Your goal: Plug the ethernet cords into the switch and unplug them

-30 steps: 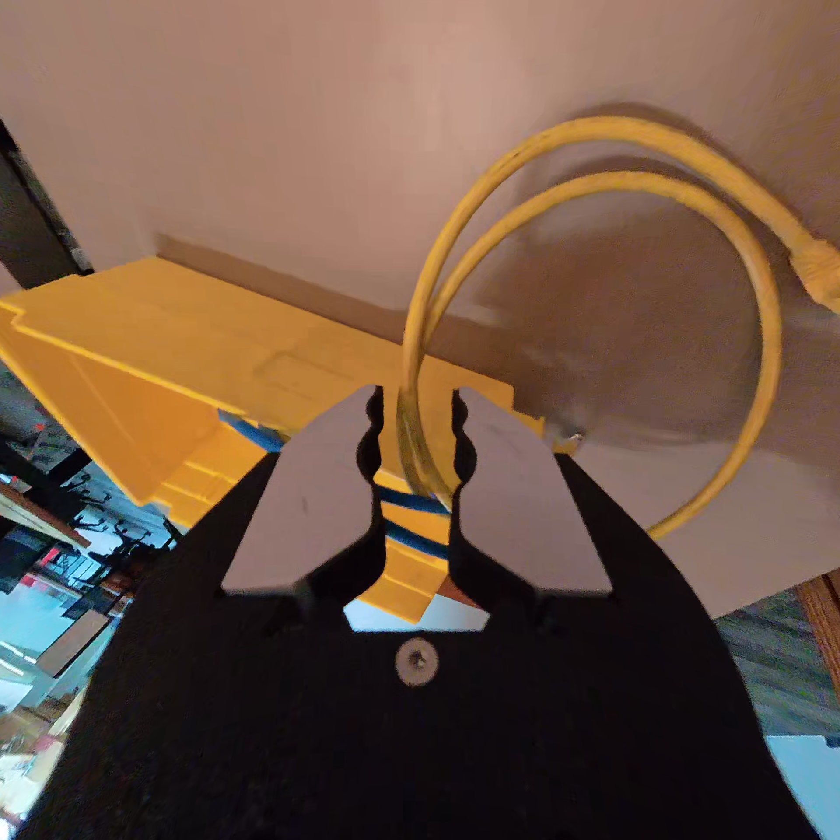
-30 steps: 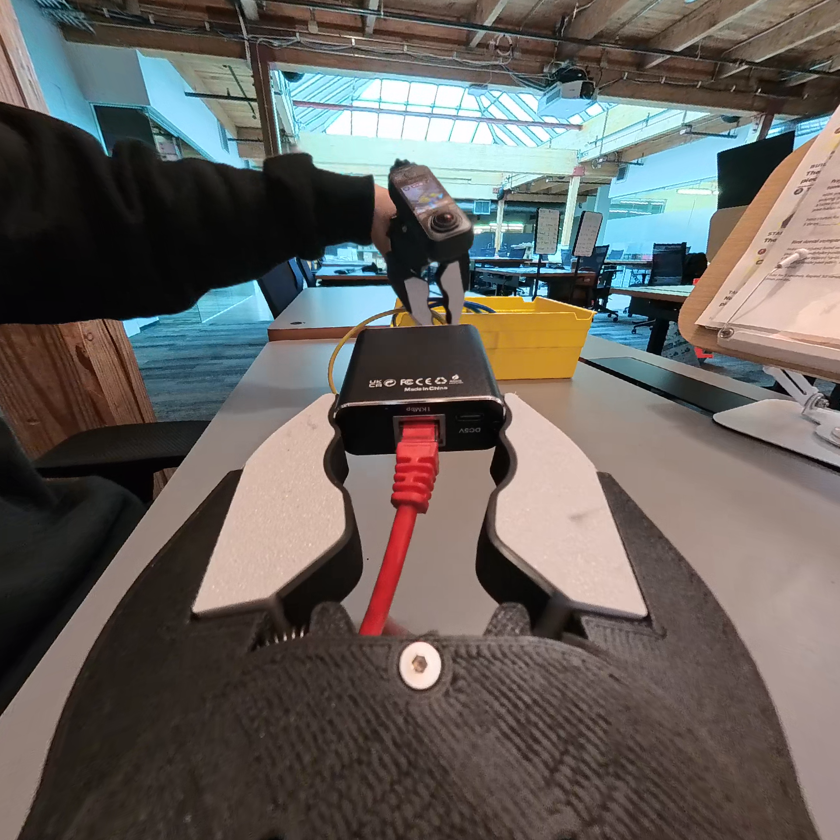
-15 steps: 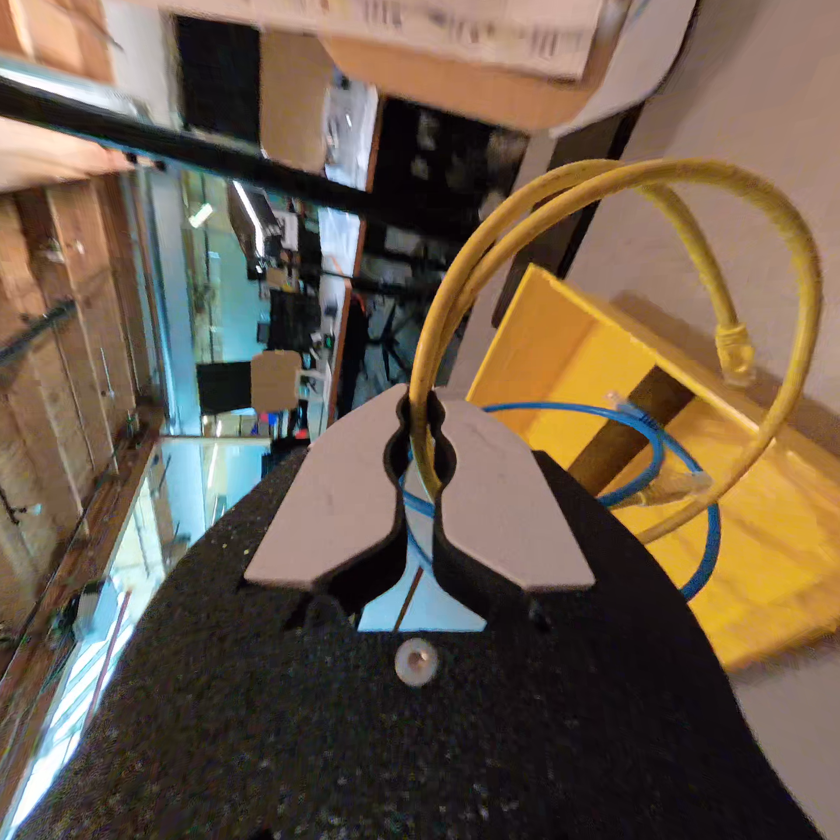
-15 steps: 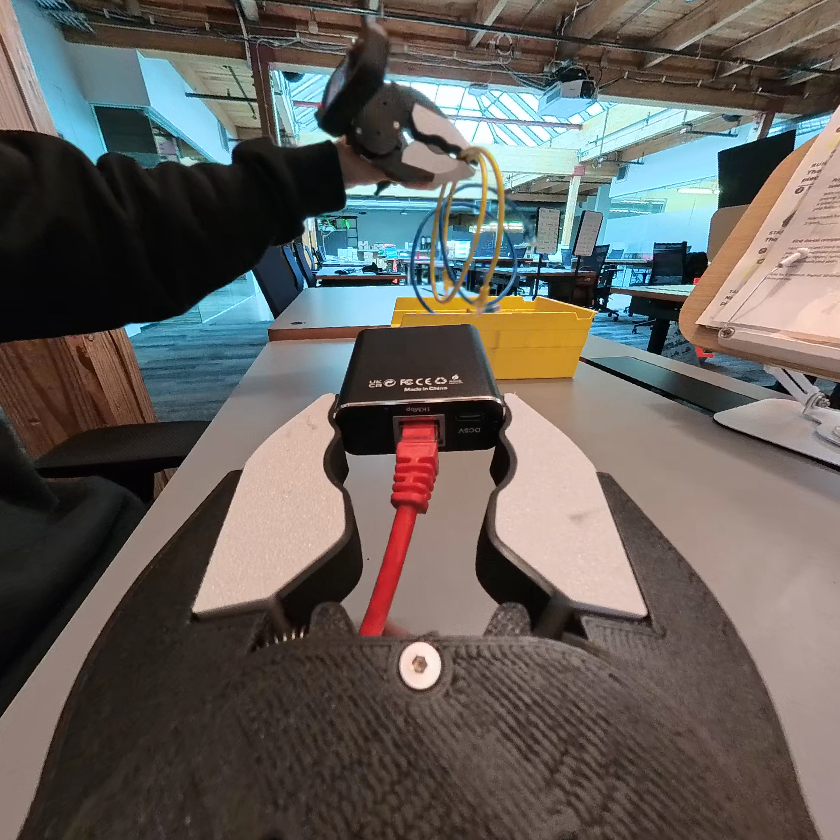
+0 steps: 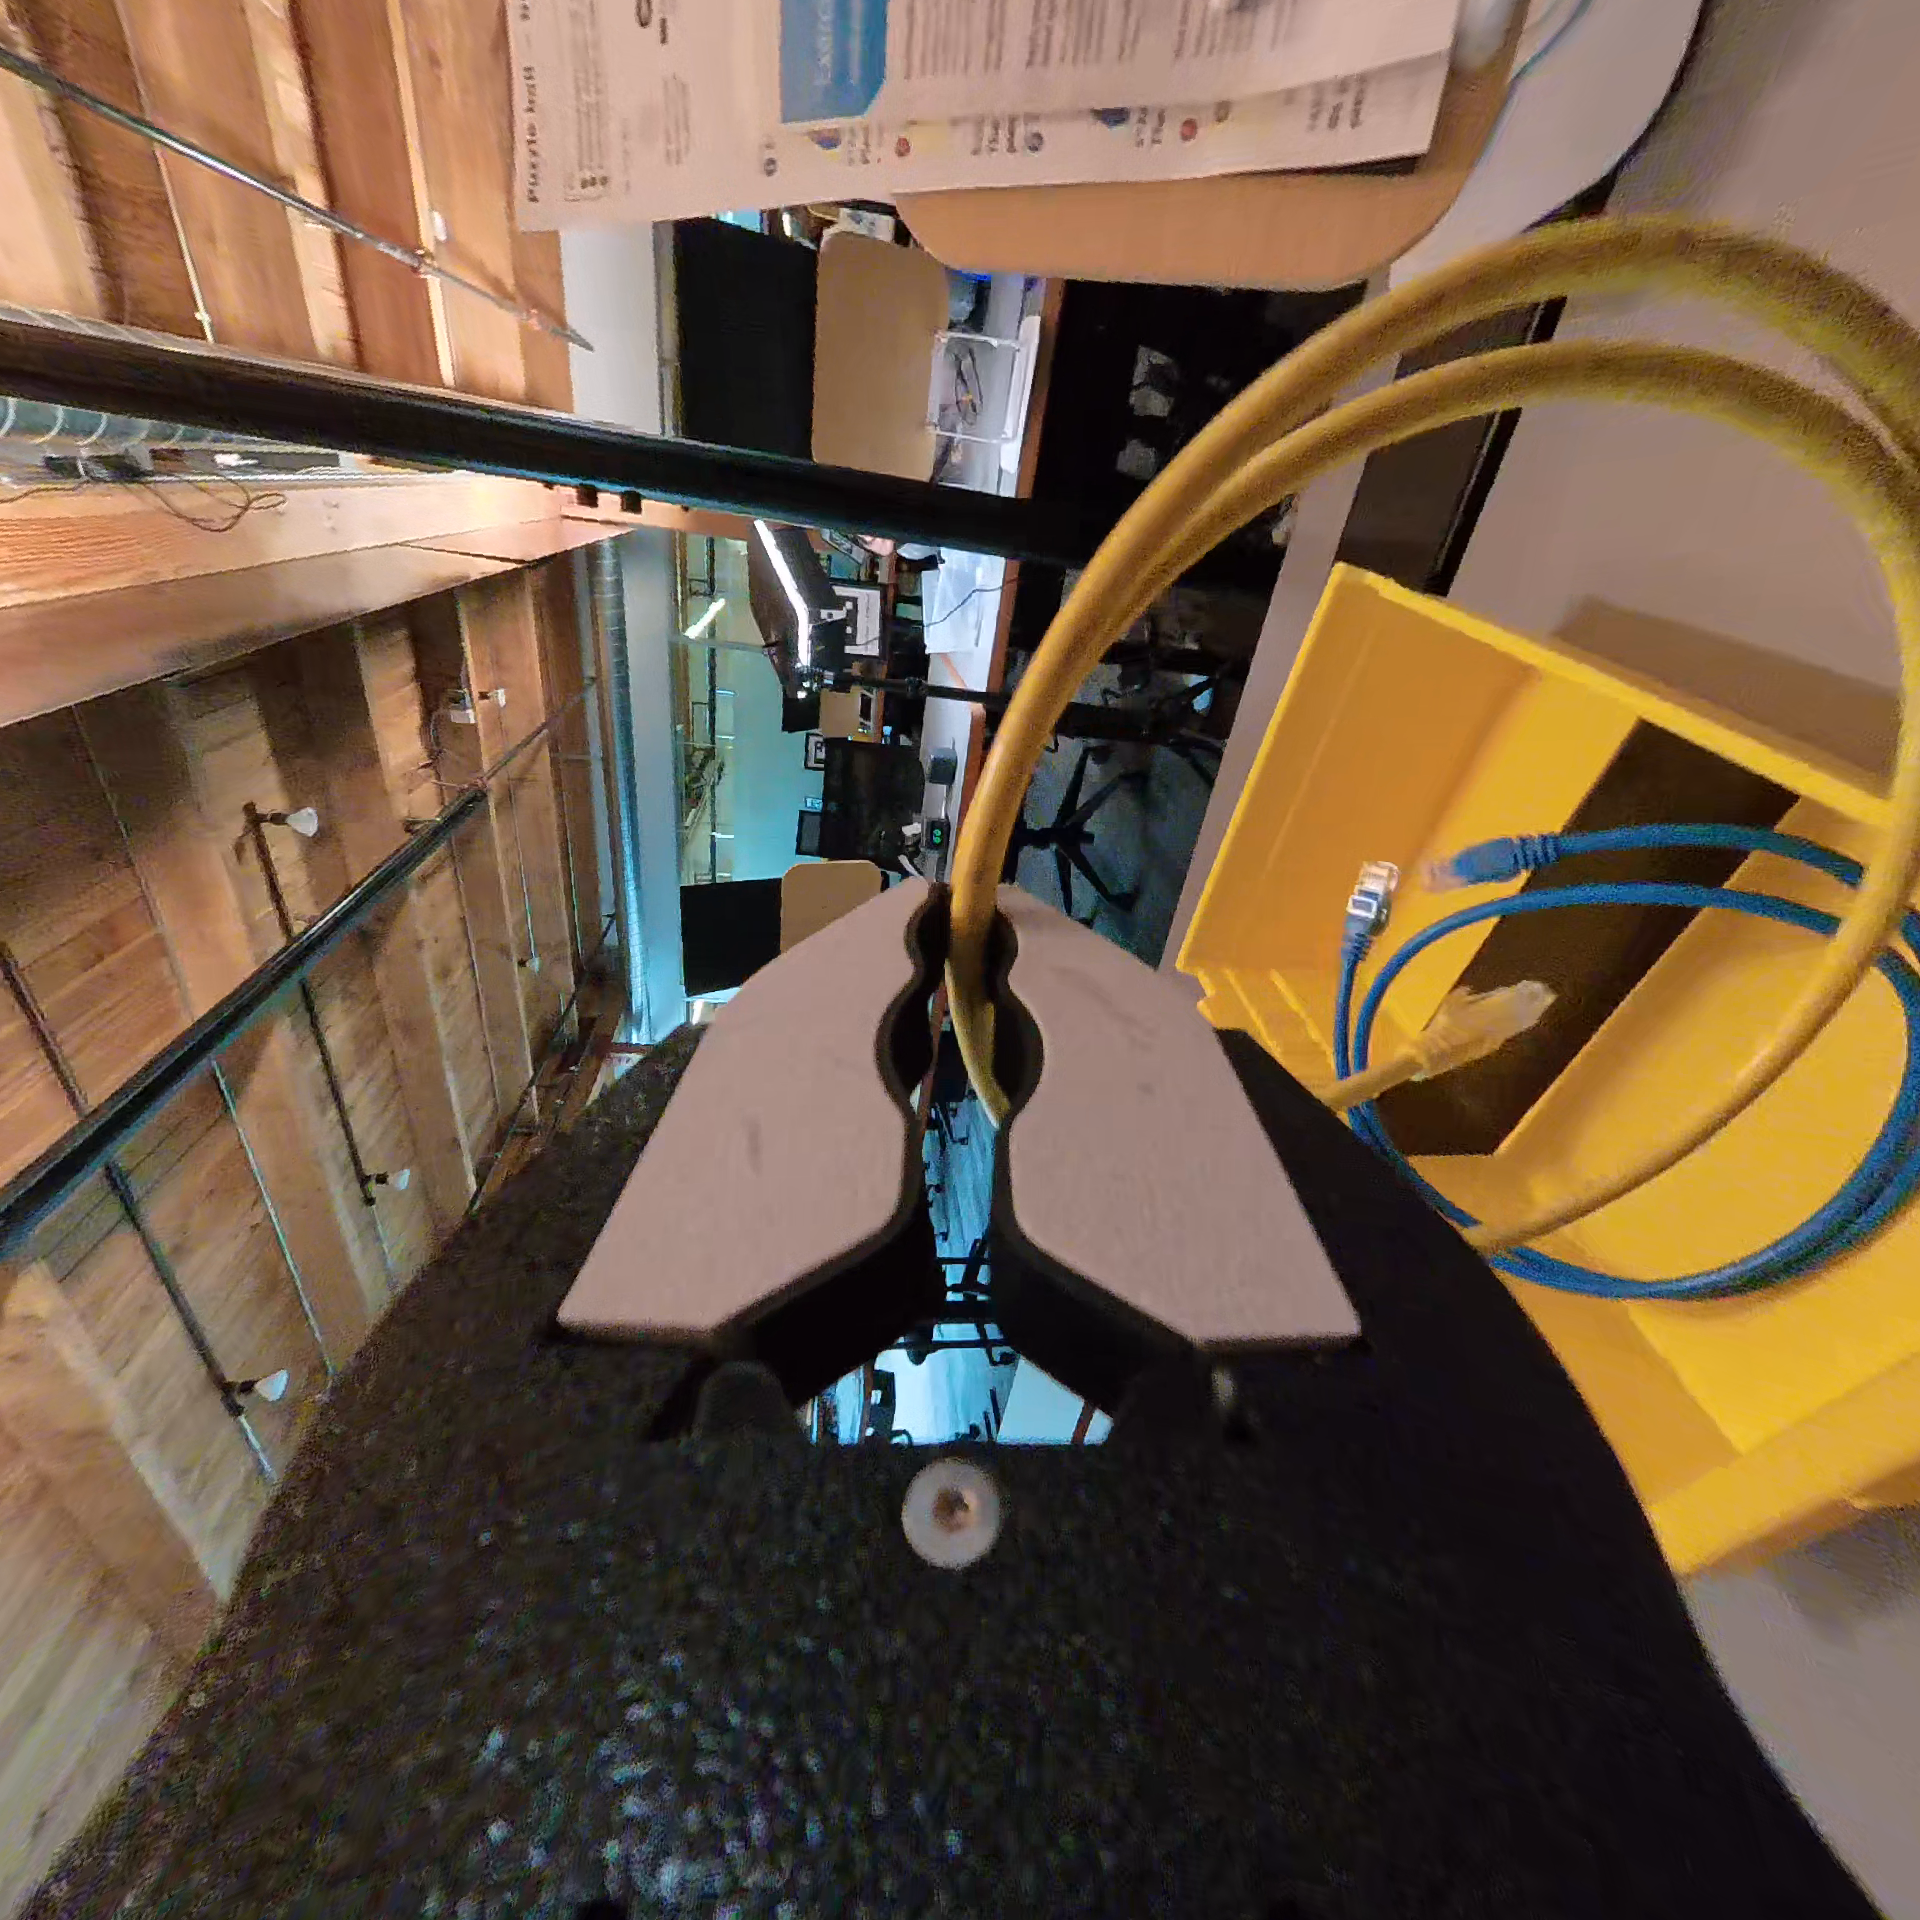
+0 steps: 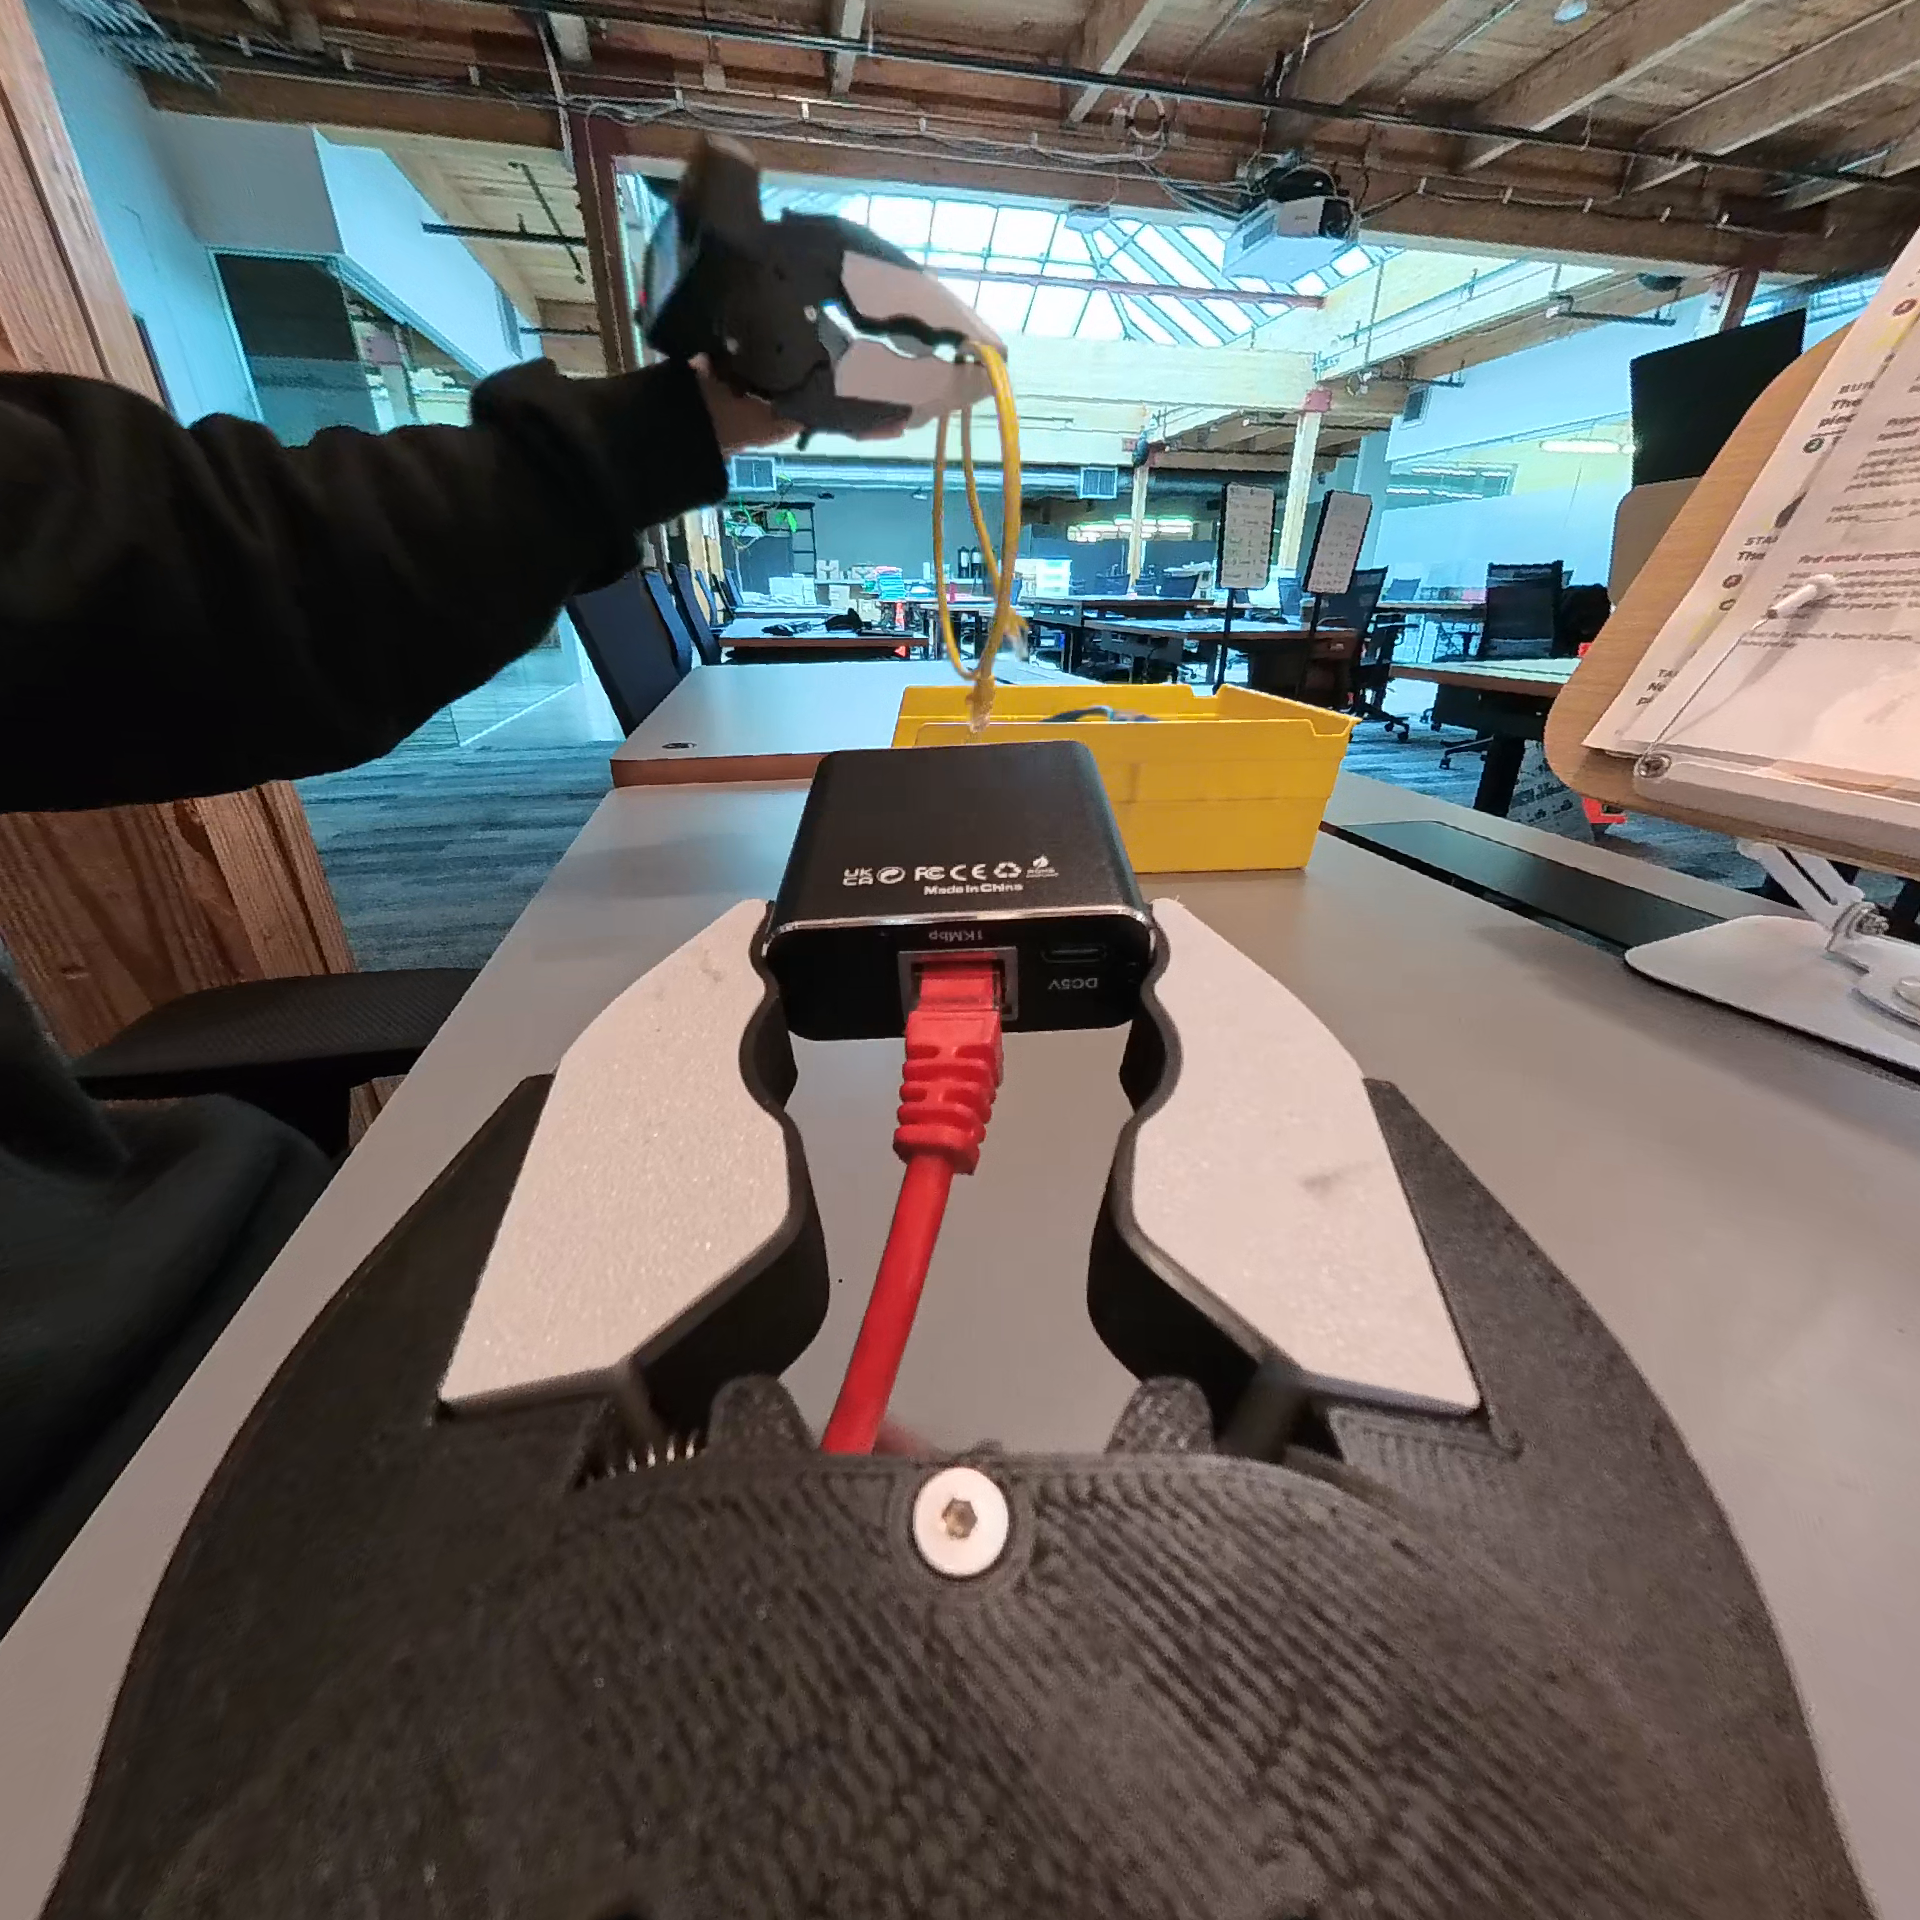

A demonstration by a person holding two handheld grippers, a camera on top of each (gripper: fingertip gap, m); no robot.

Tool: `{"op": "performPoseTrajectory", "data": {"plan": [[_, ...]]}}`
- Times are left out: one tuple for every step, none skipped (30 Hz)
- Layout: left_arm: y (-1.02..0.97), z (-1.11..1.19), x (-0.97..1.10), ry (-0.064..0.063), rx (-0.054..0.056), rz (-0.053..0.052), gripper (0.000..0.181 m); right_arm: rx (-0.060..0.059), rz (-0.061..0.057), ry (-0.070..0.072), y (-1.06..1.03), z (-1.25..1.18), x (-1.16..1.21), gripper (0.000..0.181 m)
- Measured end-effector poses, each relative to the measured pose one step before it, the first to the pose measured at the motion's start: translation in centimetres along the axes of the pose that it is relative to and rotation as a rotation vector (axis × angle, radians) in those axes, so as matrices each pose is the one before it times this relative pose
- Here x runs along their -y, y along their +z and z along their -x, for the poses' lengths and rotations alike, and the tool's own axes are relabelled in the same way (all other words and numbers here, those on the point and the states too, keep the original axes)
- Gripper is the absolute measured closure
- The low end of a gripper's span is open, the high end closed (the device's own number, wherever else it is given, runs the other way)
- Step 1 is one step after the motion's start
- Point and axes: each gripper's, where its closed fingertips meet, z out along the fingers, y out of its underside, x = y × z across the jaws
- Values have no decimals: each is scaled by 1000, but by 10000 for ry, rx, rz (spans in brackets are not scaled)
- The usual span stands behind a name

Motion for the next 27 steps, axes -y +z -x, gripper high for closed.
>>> {"op": "performPoseTrajectory", "data": {"plan": [[-393, 223, 623, -294, -38, -204, 176, 0, -4, 10, -8, -13, -3, 120], [-426, 460, 862, -352, 135, -189, 176, -9, 0, 13, 5, -24, -1, 120], [-430, 591, 1083, -276, 306, -223, 176, 3, -8, 2, -8, 6, 13, 120], [-380, 366, 1028, -319, 153, -148, 176, -38, -32, -2, -28, -54, 40, 120], [-244, 265, 898, -478, 200, 68, 177, -113, -66, 0, -70, -138, 74, 120], [-267, -5, 1042, -549, 237, 21, 176, -84, -94, -31, -141, -122, 127, 120], [-259, -187, 1105, -525, 340, -67, 177, -148, -63, -59, -196, -231, 115, 120], [-351, -352, 1050, -527, 539, -132, 177, -234, -64, -29, -262, -379, 170, 120], [-519, -872, 1129, -361, 571, -280, 177, -203, -178, -9, -326, -349, 349, 120], [-826, -1605, 974, -156, 304, -301, 177, -152, -275, 66, -401, -316, 514, 120], [-966, -2051, 681, 111, 193, -225, 177, -235, -264, 79, -444, -444, 495, 120], [-1051, -2309, 554, 112, 31, -186, 177, -234, -122, 31, -415, -466, 254, 120], [-1135, -2702, 653, 119, -280, -356, 177, -100, 10, -11, -330, -259, 50, 120], [-1216, -2656, 699, 38, -339, -408, 177, -96, 67, -34, -223, -223, -67, 120], [-1048, -2550, 429, 67, -441, -223, 176, -81, 82, -54, -138, -171, -105, 120], [-941, -2166, 389, 42, -403, -179, 176, -13, 54, -31, -42, -25, -80, 120], [-784, -1856, 265, -52, -362, -209, 176, 31, 3, -9, 65, 82, -12, 120], [-605, -1320, 60, -1, -261, -113, 177, 82, 35, -25, 115, 163, -73, 120], [-538, -501, -11, -39, 87, -76, 176, 85, 109, -54, 112, 170, -170, 120], [-579, -161, 92, -127, 9, -113, 176, 108, 95, -31, 118, 171, -179, 120], [-513, -317, 112, -181, -250, -182, 176, 181, 18, 84, 98, 237, -79, 120], [-480, -120, 114, -117, -173, -163, 176, 234, -75, 156, 46, 287, 73, 120], [-431, 27, -108, -40, -61, -11, 176, 297, -177, 136, -10, 383, 247, 120], [-277, -196, -295, 5, -157, 120, 176, 303, -267, 127, -63, 415, 417, 120], [-231, -83, -328, -25, -80, 102, 176, 364, -295, 119, -83, 520, 459, 120], [-192, 190, -298, -94, -43, -2, 176, 469, -291, 150, -86, 668, 465, 120], [-279, -189, -144, -168, -178, -67, 176, 439, -274, 141, -58, 638, 447, 119]]}}
